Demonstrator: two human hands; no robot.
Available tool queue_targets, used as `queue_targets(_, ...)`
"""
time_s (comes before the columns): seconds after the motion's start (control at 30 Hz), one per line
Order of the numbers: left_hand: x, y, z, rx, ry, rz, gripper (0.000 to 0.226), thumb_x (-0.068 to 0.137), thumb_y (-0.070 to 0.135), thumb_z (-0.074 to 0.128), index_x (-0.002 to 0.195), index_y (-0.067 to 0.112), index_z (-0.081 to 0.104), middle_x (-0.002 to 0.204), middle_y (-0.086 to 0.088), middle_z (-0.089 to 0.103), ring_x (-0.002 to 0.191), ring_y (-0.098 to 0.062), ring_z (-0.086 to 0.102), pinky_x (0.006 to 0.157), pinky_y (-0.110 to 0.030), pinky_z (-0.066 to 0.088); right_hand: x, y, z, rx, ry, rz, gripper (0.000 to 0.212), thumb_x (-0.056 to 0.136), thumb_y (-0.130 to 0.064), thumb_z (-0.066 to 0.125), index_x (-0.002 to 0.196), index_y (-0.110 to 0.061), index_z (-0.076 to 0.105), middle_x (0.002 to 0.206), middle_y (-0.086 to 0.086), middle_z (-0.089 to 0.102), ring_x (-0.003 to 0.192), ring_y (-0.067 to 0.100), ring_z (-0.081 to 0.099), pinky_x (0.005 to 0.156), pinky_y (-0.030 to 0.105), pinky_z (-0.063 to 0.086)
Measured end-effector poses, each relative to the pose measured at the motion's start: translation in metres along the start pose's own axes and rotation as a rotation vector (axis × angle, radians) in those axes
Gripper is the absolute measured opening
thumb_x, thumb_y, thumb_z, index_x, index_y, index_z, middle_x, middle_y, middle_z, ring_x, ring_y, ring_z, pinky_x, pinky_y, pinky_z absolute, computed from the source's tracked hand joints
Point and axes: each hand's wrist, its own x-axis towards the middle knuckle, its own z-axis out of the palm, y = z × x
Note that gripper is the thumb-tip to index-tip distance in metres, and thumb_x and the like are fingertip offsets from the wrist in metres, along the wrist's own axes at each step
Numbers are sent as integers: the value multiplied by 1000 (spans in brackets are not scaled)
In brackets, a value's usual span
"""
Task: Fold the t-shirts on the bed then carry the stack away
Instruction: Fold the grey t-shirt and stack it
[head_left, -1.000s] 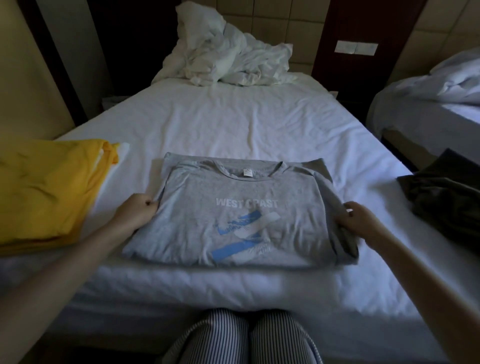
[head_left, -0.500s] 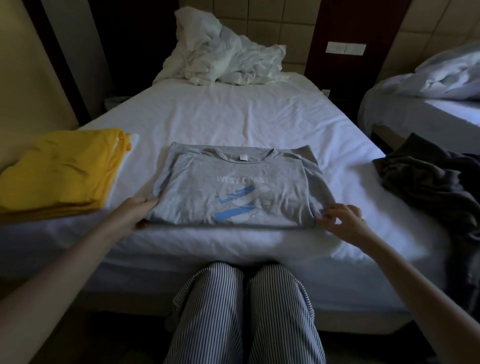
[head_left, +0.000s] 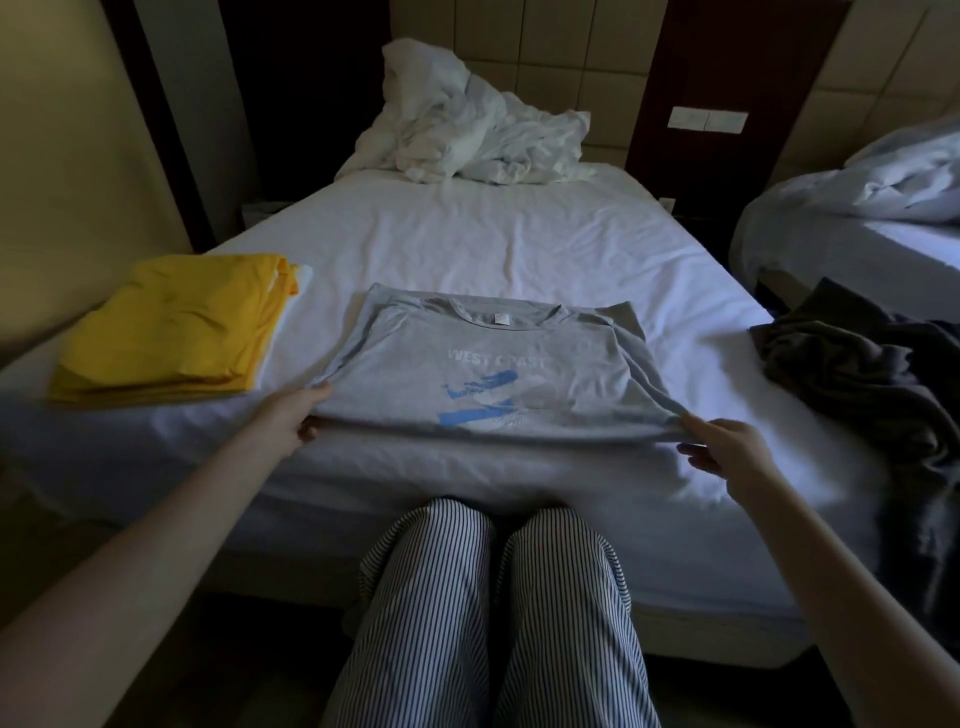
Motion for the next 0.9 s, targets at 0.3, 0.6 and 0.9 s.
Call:
queue_targets(0.3,-7,-17,13,-309,-39,-28,20,91,8,59,110,9,57,109,-5,58,104,-17,53,84,-26,48,-13,31,4,84,42,-60,14,89,-15,62,81,-7,55,66,9,55,49,11,55,48,21,47)
queue_targets(0.6,-12,-23,26,-571,14,78,30,90,13,60,120,9,57,120,-1,56,109,-15,54,87,-24,46,-17,38,10,-135,128,-186,23,85,-8,64,107,-3,58,90,21,65,58,14,59,49,19,43)
queue_targets(0.9,-30,8,90,-404,-116,417,29,98,21,48,125,11,50,127,-11,57,112,-22,56,97,-38,47,-13,48,38,-1230,-142,-674,107,57,-81,-25,147,-40,16,158,-6,10,145,24,8,114,42,5)
